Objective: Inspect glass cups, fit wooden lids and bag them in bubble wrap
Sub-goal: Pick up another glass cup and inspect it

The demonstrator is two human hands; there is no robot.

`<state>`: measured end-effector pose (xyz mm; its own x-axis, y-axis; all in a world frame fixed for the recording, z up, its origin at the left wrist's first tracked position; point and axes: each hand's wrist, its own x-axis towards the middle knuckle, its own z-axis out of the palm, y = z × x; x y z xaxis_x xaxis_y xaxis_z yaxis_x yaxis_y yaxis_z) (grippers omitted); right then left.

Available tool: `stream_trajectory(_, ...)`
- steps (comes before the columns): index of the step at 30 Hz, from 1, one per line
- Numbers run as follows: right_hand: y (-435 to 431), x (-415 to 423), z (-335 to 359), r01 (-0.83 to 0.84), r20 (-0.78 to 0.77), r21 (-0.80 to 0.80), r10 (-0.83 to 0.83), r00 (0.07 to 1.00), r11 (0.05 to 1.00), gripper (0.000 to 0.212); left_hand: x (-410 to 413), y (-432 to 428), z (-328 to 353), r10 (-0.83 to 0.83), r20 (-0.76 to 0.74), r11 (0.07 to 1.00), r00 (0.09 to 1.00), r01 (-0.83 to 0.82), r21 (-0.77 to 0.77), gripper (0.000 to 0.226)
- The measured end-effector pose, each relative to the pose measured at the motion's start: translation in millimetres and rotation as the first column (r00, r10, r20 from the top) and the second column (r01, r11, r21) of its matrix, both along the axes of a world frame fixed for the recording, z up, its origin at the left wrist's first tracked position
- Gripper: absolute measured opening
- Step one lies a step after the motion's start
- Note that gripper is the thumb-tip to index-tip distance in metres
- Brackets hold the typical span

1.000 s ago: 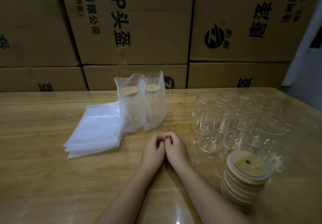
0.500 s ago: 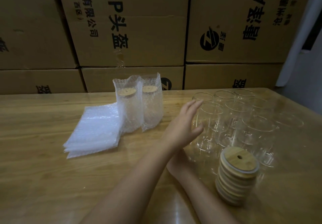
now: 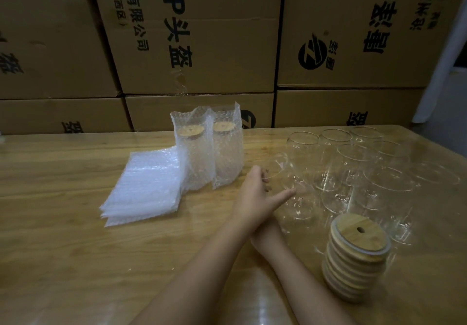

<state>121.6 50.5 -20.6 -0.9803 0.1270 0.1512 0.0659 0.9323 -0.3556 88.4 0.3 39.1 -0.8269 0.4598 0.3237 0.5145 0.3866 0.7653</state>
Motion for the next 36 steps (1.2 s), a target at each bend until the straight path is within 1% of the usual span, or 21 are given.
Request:
stream_trajectory(1,1,-1,-2,0.034,-0.020,-0.116,-0.037,0.999,0.993,0.041,-2,-4,-6,0.020,0.072,0.997,0.997,-0.026,0.079,0.049)
stream_trajectory(3,1,1,-1,0.080,-0.081,-0.340,-0.114,0.990,0.937,0.036,-4,-13,-18,0.068,0.163,0.965,0.984,-0.106,0.239,0.051)
stream_trajectory(4,0,2,0,0.076,-0.125,-0.452,-0.147,0.981,0.889,0.035,-6,-19,-24,0.079,0.192,0.937,0.978,-0.139,0.321,0.051)
stream_trajectory(5,0,2,-2,0.040,-0.164,-0.523,-0.147,0.976,0.851,0.036,-9,-25,-29,0.089,0.219,0.903,0.972,-0.172,0.394,0.051)
stream_trajectory(7,-3,3,-2,-0.002,-0.168,-0.590,-0.121,0.978,0.807,0.030,-17,-39,-38,0.100,0.297,0.828,0.950,-0.244,0.505,0.053)
stream_trajectory(11,-4,4,0,0.016,-0.147,-0.670,-0.154,0.977,0.742,0.032,-31,-61,-49,0.065,0.458,0.699,0.887,-0.367,0.613,0.068)
stream_trajectory(13,-3,5,0,0.008,-0.150,-0.708,-0.161,0.975,0.706,0.030,-35,-68,-53,0.029,0.490,0.646,0.871,-0.390,0.656,0.074)
stream_trajectory(16,-3,3,-1,0.007,-0.162,-0.759,-0.199,0.967,0.651,0.026,-38,-75,-57,-0.005,0.507,0.557,0.862,-0.419,0.717,0.067)
stream_trajectory(19,-3,-3,-5,-0.011,-0.206,-0.847,-0.309,0.929,0.532,0.017,-38,-79,-56,-0.044,0.516,0.485,0.856,-0.433,0.760,0.062)
stream_trajectory(21,-4,-4,-3,-0.073,-0.237,-0.915,-0.380,0.894,0.397,0.012,-39,-80,-52,-0.062,0.508,0.462,0.859,-0.427,0.777,0.058)
stream_trajectory(22,-3,-5,-2,-0.105,-0.243,-0.935,-0.396,0.886,0.337,0.011,-40,-81,-50,-0.071,0.504,0.461,0.861,-0.420,0.782,0.057)
stream_trajectory(23,-3,-5,-2,-0.125,-0.244,-0.945,-0.397,0.885,0.301,0.016,-41,-82,-49,-0.080,0.499,0.462,0.863,-0.412,0.786,0.058)
stream_trajectory(24,-3,-5,-1,-0.134,-0.241,-0.949,-0.378,0.894,0.286,0.022,-42,-84,-48,-0.090,0.496,0.462,0.864,-0.405,0.789,0.060)
stream_trajectory(26,-4,-3,-2,-0.131,-0.227,-0.947,-0.322,0.919,0.294,0.032,-41,-84,-47,-0.097,0.496,0.461,0.863,-0.403,0.791,0.064)
stream_trajectory(28,-6,-1,-2,-0.112,-0.218,-0.931,-0.282,0.934,0.349,0.043,-41,-83,-48,-0.107,0.495,0.458,0.862,-0.399,0.794,0.068)
stream_trajectory(29,-6,0,-2,-0.114,-0.221,-0.923,-0.264,0.939,0.368,0.046,-41,-82,-48,-0.127,0.491,0.460,0.862,-0.388,0.799,0.074)
stream_trajectory(30,-5,0,-1,-0.120,-0.223,-0.923,-0.253,0.941,0.367,0.047,-41,-81,-49,-0.163,0.484,0.472,0.860,-0.363,0.804,0.081)
stream_trajectory(31,-5,0,0,-0.128,-0.226,-0.927,-0.251,0.941,0.354,0.047,-40,-79,-50,-0.211,0.476,0.498,0.854,-0.326,0.804,0.085)
stream_trajectory(33,-5,0,2,-0.138,-0.226,-0.937,-0.255,0.940,0.321,0.050,-36,-74,-53,-0.291,0.457,0.608,0.840,-0.206,0.767,0.081)
stream_trajectory(35,-6,0,4,-0.148,-0.221,-0.946,-0.238,0.946,0.287,0.053,-32,-69,-55,-0.304,0.432,0.728,0.849,-0.086,0.681,0.081)
stream_trajectory(36,-7,-1,4,-0.153,-0.217,-0.949,-0.221,0.951,0.275,0.054,-31,-68,-56,-0.297,0.418,0.755,0.858,-0.057,0.653,0.081)
